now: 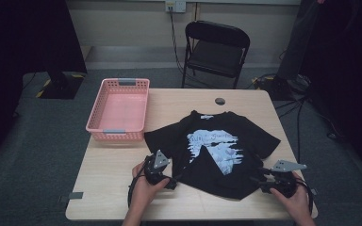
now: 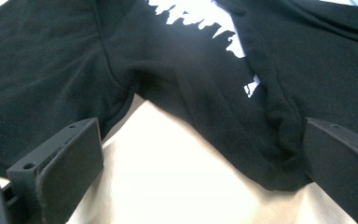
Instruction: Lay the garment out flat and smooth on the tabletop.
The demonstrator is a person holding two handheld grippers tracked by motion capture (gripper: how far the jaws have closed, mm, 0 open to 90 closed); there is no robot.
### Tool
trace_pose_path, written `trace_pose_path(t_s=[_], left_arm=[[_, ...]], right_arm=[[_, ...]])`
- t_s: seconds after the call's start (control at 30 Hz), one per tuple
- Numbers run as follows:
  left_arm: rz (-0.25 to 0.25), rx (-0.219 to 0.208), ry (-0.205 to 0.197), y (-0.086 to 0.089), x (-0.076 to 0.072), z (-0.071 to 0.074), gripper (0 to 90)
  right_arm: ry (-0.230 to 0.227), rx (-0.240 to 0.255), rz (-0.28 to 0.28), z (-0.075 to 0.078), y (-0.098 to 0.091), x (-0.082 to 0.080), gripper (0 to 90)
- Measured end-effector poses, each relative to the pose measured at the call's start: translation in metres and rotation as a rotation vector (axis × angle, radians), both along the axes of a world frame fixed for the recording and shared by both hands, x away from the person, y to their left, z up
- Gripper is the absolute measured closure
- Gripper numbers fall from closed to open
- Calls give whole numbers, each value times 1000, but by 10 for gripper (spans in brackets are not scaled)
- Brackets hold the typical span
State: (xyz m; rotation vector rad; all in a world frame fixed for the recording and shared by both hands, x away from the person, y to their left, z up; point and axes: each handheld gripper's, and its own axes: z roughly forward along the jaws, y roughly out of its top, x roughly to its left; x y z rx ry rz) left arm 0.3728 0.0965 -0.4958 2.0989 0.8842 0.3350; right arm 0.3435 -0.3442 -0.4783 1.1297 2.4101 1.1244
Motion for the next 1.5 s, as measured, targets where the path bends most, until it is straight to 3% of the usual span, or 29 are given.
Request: trace_pose_path(t_s=[0.23, 0.37, 0.5, 0.63, 0.7, 0.77, 0.87, 0.93, 1.07, 1.2, 1.33, 1.4, 1.5], left_arm=[[-7, 2, -1, -4, 22, -1, 0], [-6, -1, 1, -3, 32, -2, 0], [4, -4, -1, -2, 27, -1, 21], [-14, -18, -5, 0, 21, 6, 183], [-7, 6, -23, 0, 16, 10, 155], [-11, -7, -28, 2, 10, 13, 160], [-13, 17, -21, 4, 3, 9, 160], [-16, 22, -8, 6, 1, 5, 161], [-11, 15, -13, 6, -1, 4, 156], [-7, 0, -26, 6, -1, 1, 145], [-7, -1, -27, 6, -2, 1, 143], [-7, -1, -28, 6, -2, 1, 143], [-6, -1, -27, 6, -2, 1, 143]], right_arm=[[-13, -20, -30, -1, 1, 18, 390], [-8, -21, -32, -2, 4, 22, 335], [-10, -18, -30, 1, 4, 19, 298], [-46, -5, -51, 10, 4, 19, 319], [-54, 13, -54, 15, 4, 22, 330], [-60, 30, -67, 19, 5, 26, 374], [-67, 51, -85, 22, 7, 35, 429], [-52, 60, -96, 21, 8, 43, 469], [-25, 50, -121, 15, 10, 60, 537], [19, 75, -128, 10, 14, 73, 591], [76, 95, -102, 7, 16, 78, 743], [76, 111, -81, 8, 15, 76, 835], [68, 137, -53, 13, 15, 71, 867]])
